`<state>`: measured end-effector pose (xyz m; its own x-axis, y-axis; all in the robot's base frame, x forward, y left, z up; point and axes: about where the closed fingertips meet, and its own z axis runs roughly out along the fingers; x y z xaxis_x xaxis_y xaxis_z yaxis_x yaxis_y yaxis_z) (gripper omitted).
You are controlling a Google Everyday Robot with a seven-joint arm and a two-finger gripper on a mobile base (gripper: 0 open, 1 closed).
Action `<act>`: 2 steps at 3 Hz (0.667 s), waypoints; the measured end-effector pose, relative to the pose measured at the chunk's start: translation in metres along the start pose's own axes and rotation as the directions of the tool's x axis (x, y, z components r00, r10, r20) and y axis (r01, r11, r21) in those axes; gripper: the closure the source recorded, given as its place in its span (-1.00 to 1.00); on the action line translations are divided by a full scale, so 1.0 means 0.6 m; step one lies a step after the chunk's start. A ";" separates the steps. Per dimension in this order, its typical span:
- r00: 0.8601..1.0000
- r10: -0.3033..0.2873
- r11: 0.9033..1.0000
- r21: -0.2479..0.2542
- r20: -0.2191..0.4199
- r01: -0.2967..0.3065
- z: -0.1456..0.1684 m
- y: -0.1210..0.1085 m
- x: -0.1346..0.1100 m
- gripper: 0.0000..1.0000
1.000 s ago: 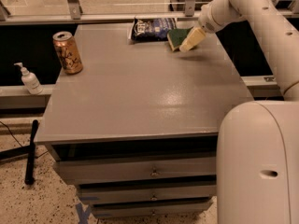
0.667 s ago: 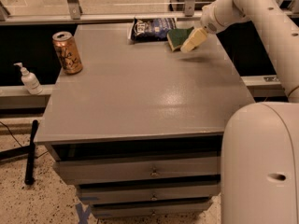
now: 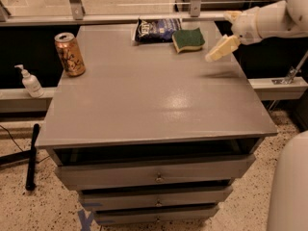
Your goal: Move sponge near blue chip bag
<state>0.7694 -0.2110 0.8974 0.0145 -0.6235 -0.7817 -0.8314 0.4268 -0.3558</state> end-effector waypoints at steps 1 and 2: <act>0.989 -0.026 0.998 -0.047 0.144 0.034 -0.093 0.037 0.007 -1.00; 0.987 -0.025 0.998 -0.058 0.156 0.035 -0.102 0.044 0.009 -1.00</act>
Offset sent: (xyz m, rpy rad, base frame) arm -0.0385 -0.0226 0.0138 0.0815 -0.0399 0.0850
